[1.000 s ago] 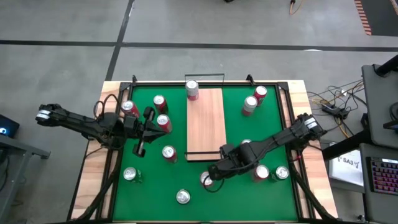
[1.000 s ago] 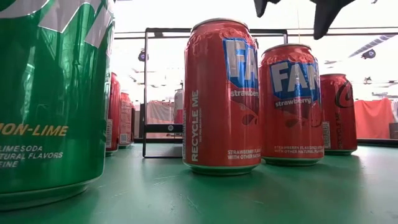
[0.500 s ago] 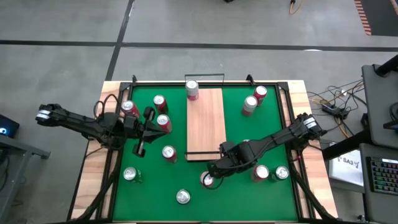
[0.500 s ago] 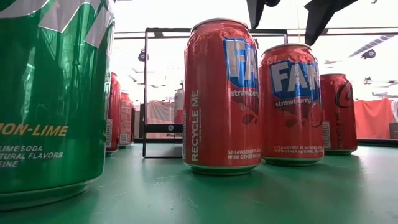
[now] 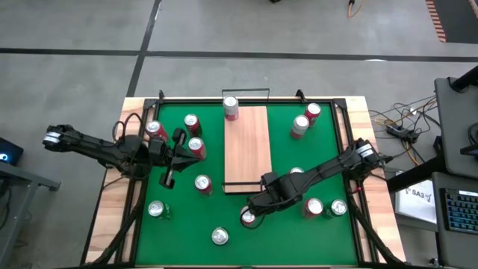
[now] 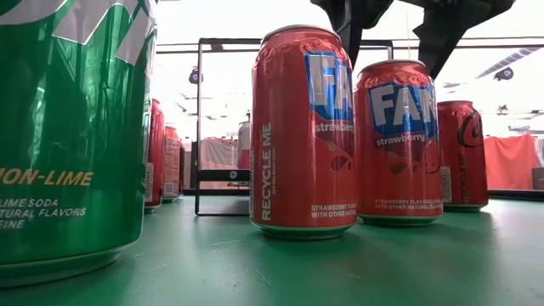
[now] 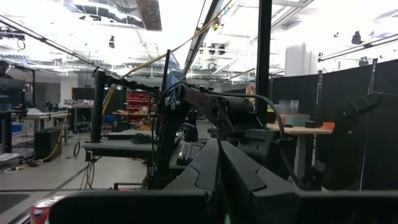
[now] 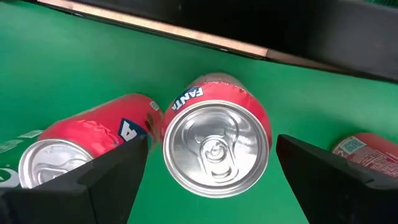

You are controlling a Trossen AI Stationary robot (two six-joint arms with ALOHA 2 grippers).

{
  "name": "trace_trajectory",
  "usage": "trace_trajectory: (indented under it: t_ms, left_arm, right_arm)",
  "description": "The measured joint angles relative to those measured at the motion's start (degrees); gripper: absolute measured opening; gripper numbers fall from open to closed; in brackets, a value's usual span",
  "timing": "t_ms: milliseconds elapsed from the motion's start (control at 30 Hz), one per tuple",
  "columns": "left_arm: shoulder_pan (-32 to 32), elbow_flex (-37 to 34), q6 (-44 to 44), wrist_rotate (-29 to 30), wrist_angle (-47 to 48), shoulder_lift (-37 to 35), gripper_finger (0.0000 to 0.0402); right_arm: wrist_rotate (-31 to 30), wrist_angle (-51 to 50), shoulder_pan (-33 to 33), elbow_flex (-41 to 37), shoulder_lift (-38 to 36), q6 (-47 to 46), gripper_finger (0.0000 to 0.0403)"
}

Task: Place canned beverage on shelf
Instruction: Put the orange soda can on the shelf

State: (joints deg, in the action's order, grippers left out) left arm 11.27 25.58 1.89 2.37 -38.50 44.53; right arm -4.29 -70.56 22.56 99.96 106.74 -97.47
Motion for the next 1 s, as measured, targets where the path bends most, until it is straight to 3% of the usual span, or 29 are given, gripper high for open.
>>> trace_trajectory:
  t_ms: [500, 733, 1000]
  left_arm:
    - [0.00, 0.00, 0.00, 0.00, -0.02, 0.00, 0.0000]
    - [0.00, 0.00, 0.00, 0.00, -0.02, 0.00, 0.0000]
    - [0.00, 0.00, 0.00, 0.00, -0.02, 0.00, 0.0000]
  right_arm:
    - [0.60, 0.10, -0.04, 0.15, 5.26, 3.65, 0.0343]
    - [-0.15, 0.04, -0.06, 0.09, 4.99, 4.04, 0.0289]
    - [-0.81, -0.05, 0.18, 0.02, 4.70, 4.04, 0.0289]
